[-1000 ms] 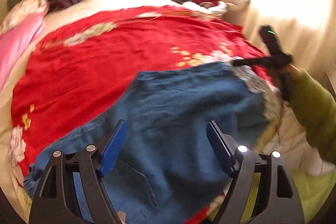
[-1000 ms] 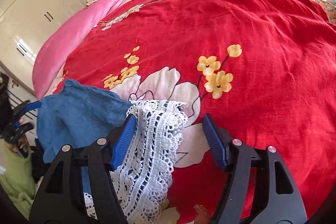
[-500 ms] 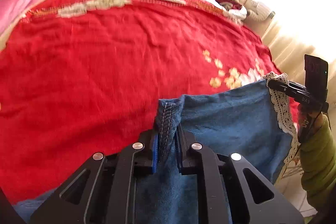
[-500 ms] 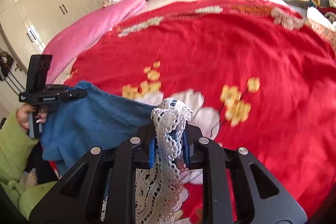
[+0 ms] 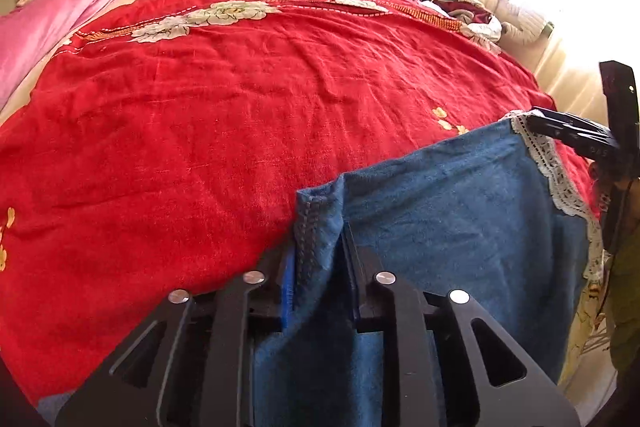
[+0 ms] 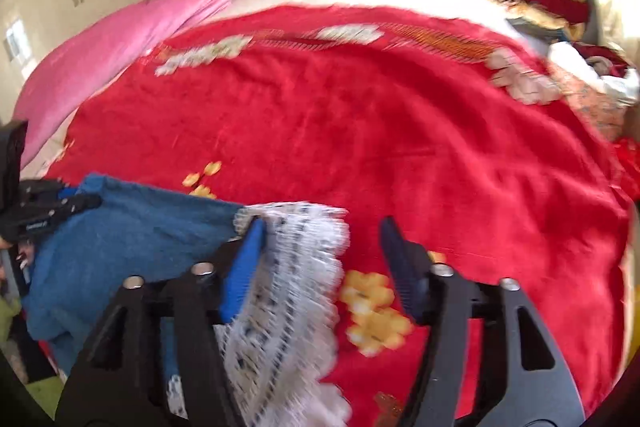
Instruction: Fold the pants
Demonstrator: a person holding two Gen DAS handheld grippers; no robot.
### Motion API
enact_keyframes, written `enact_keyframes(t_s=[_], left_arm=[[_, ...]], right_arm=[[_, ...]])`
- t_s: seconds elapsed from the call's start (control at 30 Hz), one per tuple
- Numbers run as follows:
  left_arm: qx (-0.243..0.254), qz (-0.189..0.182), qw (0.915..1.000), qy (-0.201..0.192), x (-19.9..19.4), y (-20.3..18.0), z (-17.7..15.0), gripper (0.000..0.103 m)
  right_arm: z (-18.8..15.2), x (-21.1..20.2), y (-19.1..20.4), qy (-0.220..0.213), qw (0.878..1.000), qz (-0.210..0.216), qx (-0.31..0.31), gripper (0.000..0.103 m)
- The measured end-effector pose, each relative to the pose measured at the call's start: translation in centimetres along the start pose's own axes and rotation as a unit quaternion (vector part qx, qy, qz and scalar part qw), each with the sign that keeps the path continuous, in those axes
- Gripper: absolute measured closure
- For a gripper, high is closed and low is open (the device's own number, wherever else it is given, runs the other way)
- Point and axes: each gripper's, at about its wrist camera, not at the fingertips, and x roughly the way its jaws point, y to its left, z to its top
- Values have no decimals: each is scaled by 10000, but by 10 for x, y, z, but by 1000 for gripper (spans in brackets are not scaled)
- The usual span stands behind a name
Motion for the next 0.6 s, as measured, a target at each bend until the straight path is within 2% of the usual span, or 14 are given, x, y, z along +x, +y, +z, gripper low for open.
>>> enact_keyframes(t_s=[0.07, 0.17, 0.3, 0.37, 0.5, 0.53, 0.57, 0.6], left_arm=[[-91, 16, 9999, -100, -16, 3, -6, 77], [-48, 143, 9995, -292, -45, -1, -23, 75], [44, 48, 9990, -436, -78, -14, -60, 75], [116, 92, 9990, -412, -85, -22, -81, 75], [271, 462, 9982, -253, -81, -26, -109, 72], [228, 476, 9983, -237, -80, -25, -112, 72], [139, 447, 9986, -228, -79, -21, -114, 72], [97, 436, 9987, -250, -79, -20, -115, 72]], right_arm=[[-8, -33, -4, -284, 9996, 89, 21, 47], [-37, -88, 10, -590, 9973, 252, -356, 47], [-87, -113, 37, -271, 9955, 571, -710, 48], [-109, -113, 47, -31, 9953, 616, -747, 52], [-129, -100, 51, 179, 9964, 620, -549, 65], [-130, -97, 48, 194, 9965, 654, -477, 77], [-129, -92, 47, 226, 9962, 738, -416, 85], [-128, -88, 47, 289, 9950, 842, -456, 99]])
